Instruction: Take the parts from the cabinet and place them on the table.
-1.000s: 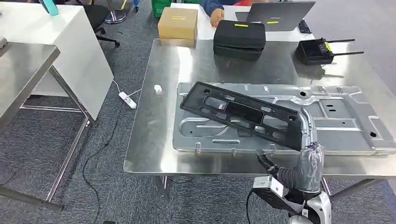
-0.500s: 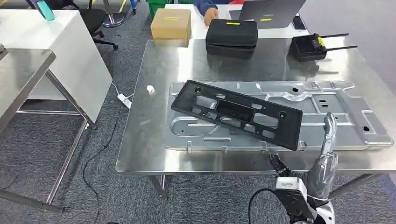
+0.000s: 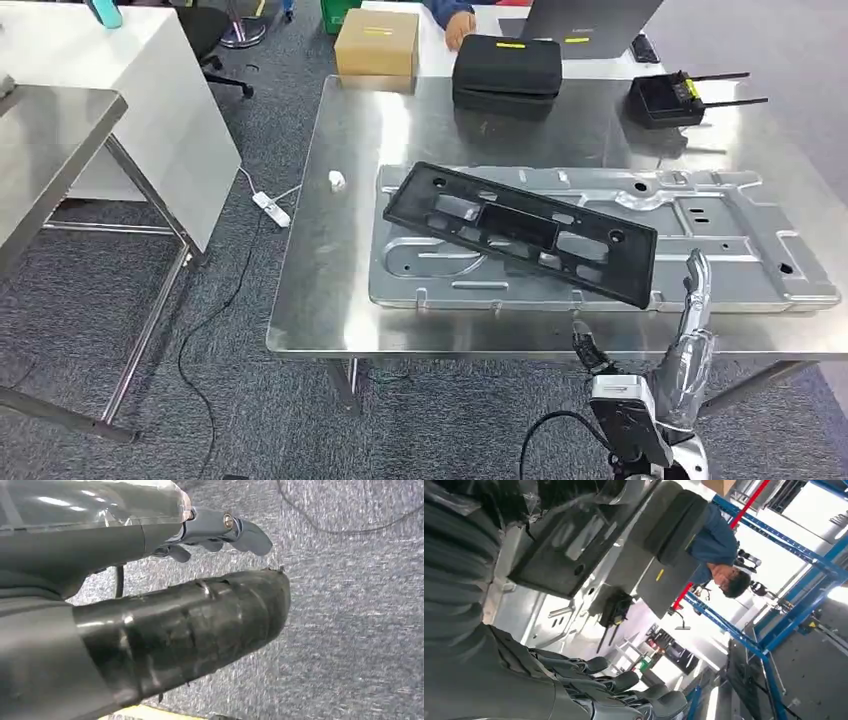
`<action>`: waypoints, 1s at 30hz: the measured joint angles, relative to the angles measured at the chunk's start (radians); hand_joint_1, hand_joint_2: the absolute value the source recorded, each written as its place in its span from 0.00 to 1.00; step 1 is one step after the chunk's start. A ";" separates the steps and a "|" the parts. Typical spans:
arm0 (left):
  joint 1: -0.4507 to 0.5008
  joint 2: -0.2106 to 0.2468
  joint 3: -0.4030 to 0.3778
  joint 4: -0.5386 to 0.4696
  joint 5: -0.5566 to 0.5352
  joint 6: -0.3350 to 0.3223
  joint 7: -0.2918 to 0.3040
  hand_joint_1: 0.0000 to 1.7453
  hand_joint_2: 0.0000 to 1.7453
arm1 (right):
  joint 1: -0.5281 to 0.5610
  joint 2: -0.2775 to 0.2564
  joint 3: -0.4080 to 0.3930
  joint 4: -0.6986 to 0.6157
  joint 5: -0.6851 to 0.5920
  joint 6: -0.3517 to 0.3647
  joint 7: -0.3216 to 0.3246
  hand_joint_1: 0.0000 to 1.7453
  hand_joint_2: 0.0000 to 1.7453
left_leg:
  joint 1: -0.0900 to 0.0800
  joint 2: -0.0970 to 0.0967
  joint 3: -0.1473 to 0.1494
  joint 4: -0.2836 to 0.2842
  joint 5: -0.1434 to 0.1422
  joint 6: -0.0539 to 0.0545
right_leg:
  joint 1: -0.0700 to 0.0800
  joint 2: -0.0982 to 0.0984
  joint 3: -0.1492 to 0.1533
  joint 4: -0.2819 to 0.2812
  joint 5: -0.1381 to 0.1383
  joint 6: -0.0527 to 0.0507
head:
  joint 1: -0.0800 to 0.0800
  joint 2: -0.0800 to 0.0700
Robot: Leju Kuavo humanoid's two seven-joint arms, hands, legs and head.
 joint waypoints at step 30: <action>-0.003 -0.002 0.003 -0.002 -0.002 0.003 0.008 0.00 0.00 | 0.020 0.027 -0.101 0.070 -0.104 0.051 -0.015 0.00 0.00 | -0.001 0.005 0.021 -0.021 -0.007 0.010 | 0.002 0.000 -0.180 0.299 -0.073 0.013 | -0.003 0.000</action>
